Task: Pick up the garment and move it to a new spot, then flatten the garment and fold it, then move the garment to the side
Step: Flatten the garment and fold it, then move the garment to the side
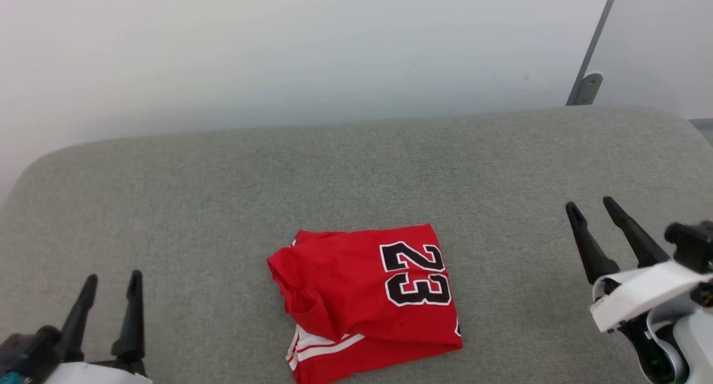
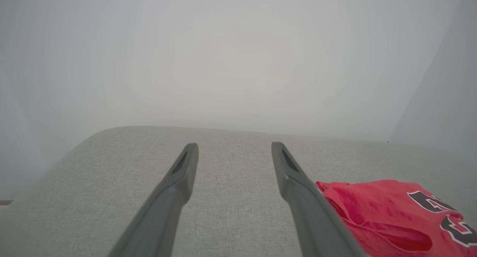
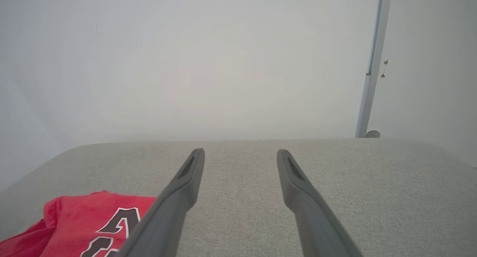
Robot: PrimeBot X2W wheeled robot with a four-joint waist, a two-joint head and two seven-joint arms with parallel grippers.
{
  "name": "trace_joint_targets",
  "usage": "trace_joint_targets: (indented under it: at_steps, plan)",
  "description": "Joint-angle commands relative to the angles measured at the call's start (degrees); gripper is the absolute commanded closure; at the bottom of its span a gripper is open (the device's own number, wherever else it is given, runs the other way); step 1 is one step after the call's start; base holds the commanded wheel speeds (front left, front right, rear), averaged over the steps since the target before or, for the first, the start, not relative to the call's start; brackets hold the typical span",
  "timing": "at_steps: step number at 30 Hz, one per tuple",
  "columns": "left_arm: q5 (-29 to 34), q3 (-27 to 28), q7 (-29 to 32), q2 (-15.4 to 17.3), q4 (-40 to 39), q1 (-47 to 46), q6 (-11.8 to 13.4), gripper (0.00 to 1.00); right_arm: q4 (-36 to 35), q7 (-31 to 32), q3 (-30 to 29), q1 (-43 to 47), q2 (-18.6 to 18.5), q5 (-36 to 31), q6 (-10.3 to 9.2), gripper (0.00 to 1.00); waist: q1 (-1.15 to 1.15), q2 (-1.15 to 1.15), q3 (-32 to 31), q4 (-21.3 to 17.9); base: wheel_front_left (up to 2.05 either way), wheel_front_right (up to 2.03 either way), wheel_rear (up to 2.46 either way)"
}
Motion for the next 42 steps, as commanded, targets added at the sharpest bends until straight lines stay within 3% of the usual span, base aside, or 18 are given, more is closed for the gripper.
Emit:
trace_joint_targets:
  at_steps: [1,12,29,42]
  plan:
    - [0.4,0.8,0.0,0.0,0.1,0.7,-0.1,0.00,0.2,-0.8,-1.0,1.3,0.2,-0.5,-0.10,0.00,0.00,0.00,-0.5,-0.5,0.00,0.00,0.00]
    - [0.4,3.5,0.0,-0.7,1.0,2.5,-0.1,0.00,0.9,-2.8,-5.5,6.7,0.7,-1.2,-0.10,0.00,0.00,0.00,-1.5,0.0,0.00,0.00,0.00]
    - [0.6,3.2,0.0,-1.0,1.2,3.4,-0.2,0.00,-0.6,-1.9,-9.4,10.1,2.3,-3.8,-0.10,0.00,0.00,0.00,-1.8,2.3,0.00,0.00,0.00]
    - [0.6,-0.3,0.3,-0.3,1.2,2.0,-0.2,0.00,-0.1,7.7,-3.7,7.5,4.3,-0.5,-0.10,0.00,0.00,0.00,0.1,9.7,0.00,0.00,0.00]
